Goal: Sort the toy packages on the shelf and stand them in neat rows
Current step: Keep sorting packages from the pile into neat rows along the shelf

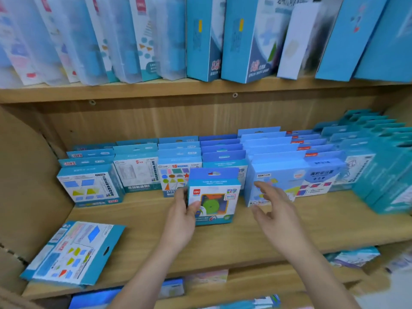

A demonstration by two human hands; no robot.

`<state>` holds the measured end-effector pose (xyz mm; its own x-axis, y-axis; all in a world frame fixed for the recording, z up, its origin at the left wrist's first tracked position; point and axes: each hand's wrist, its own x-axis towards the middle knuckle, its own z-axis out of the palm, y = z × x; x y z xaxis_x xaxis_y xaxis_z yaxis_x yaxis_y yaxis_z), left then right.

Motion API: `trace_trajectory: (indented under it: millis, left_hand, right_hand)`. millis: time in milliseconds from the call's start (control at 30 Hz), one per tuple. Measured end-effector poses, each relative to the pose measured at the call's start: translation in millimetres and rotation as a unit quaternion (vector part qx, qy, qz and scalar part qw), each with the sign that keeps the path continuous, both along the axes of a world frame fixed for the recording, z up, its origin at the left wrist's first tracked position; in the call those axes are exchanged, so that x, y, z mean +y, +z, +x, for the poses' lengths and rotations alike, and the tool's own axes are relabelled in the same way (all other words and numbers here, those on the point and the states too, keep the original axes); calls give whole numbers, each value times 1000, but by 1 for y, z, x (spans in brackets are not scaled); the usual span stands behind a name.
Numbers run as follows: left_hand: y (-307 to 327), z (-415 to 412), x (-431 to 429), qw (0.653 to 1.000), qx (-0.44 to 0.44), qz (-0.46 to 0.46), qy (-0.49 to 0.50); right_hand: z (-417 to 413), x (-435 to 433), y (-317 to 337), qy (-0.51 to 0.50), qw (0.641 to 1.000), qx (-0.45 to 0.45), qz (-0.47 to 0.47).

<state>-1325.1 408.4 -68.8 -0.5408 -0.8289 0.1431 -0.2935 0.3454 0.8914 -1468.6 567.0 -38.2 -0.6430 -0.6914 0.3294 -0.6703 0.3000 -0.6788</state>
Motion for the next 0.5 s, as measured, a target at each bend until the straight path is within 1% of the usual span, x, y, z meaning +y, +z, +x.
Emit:
trace_trajectory:
  millis: [100, 200, 300, 400, 500]
  left_hand:
    - [-2, -30, 0, 999, -16, -22, 33]
    - [-8, -51, 6, 996, -29, -50, 73]
    - [-12, -67, 16, 990, -60, -79, 102]
    - [-13, -76, 18, 980, -103, -105, 133]
    - [-9, -77, 17, 973, -134, -100, 159]
  right_hand:
    - [-24, 6, -2, -7, 998, 60, 15]
    - [-39, 9, -2, 4, 995, 98, 25]
    - [-51, 9, -3, 7, 992, 120, 36]
    - [-62, 7, -5, 13, 988, 138, 67]
    - [-66, 6, -6, 19, 985, 146, 92]
